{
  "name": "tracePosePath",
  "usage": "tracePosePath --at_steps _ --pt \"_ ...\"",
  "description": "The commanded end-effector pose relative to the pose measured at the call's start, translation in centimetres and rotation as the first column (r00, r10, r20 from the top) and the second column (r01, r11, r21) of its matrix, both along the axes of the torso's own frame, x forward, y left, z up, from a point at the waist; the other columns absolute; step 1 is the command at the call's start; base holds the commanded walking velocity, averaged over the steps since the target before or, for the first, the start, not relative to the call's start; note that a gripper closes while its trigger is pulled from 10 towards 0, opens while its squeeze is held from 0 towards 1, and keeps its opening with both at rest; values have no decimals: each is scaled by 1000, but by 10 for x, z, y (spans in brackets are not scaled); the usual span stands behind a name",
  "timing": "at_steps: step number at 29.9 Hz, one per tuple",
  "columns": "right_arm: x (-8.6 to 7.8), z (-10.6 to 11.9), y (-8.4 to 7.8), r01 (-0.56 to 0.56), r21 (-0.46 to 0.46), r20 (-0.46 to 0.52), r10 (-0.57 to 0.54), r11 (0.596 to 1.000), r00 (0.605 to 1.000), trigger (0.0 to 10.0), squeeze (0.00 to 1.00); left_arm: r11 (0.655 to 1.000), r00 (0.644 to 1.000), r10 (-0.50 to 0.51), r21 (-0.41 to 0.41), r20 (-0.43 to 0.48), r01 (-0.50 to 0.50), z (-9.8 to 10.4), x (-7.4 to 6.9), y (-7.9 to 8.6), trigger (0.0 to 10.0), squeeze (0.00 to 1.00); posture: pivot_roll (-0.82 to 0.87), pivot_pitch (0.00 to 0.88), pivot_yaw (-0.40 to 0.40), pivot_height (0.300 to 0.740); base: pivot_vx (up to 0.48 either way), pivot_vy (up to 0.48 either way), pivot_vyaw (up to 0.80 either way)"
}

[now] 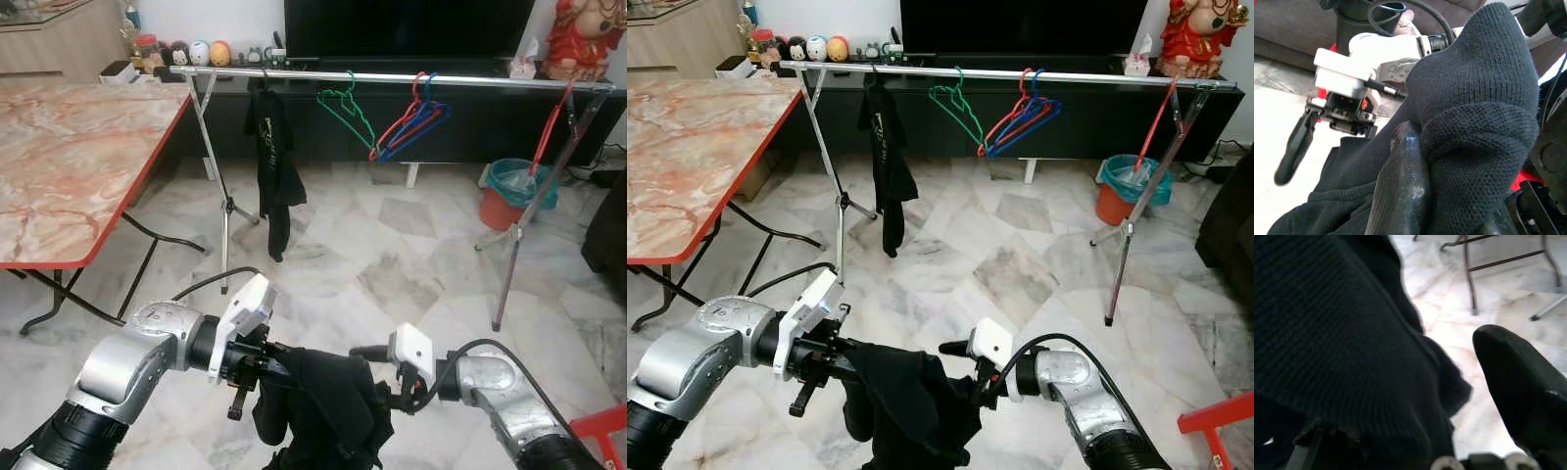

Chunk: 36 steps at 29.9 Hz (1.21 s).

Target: Hang hanger

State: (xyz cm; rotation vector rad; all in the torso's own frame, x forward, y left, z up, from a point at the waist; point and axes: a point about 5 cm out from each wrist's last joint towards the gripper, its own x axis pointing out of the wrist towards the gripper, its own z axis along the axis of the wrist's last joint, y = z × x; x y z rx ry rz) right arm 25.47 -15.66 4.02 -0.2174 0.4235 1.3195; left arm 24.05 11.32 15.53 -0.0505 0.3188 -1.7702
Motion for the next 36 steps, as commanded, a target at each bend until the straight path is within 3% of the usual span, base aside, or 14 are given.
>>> tracePosePath --at_steps 1,16,17,19,36 --pt "-1 -2 -1 -3 -21 6 3 1000 1000 10000 0 999 998 -43 -30 47 45 14 0 -6 10000 0 -55 0 44 740 0 0 0" --pt "3 -19 -5 129 -97 -4 -130 987 992 10000 0 998 998 -33 -46 52 35 17 1 -8 10000 0 -51 0 45 740 0 0 0" --pt "3 -19 -5 134 -95 -5 -135 986 991 4118 0 998 998 -32 -46 52 35 17 1 -8 10000 0 -51 0 45 740 0 0 0" --pt "4 -19 -6 153 -88 -3 -154 984 988 0 0 998 998 -31 -47 52 34 17 1 -8 10000 0 -51 0 45 740 0 0 0" --pt "3 -22 -8 145 -107 -9 -146 984 989 0 0 999 999 -24 -44 48 26 14 1 -9 10000 0 -57 0 49 740 0 0 0"
